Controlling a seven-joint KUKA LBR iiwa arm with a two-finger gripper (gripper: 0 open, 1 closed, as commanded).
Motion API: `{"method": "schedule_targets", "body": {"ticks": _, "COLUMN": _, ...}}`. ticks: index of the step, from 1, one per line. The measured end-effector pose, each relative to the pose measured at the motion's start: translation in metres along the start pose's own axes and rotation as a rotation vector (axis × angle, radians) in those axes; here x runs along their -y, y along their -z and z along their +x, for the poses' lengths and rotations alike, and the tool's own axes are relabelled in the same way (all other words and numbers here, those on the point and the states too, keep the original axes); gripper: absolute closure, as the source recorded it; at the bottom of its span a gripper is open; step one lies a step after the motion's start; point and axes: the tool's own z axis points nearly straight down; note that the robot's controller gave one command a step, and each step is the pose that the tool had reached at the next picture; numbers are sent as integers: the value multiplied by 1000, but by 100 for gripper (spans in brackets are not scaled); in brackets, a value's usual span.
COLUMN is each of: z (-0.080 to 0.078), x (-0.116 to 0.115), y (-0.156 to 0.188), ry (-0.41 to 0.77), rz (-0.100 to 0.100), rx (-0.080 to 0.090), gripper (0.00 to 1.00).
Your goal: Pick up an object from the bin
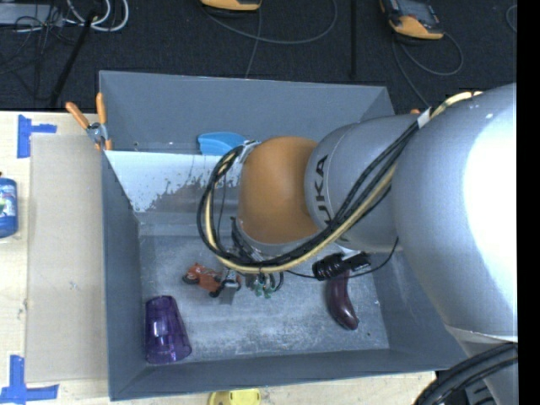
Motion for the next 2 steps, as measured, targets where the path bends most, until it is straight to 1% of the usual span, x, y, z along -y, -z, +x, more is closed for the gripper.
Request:
{"method": "schedule_targets", "body": {"ticks": 1, "z": 0, "x": 0, "y": 24, "ry": 0, "rz": 0, "rx": -1, "gripper": 100}}
{"method": "schedule_targets", "body": {"ticks": 2, "z": -1, "x": 0, "y": 46, "ry": 1, "rz": -2, "rx": 6, "gripper": 100}}
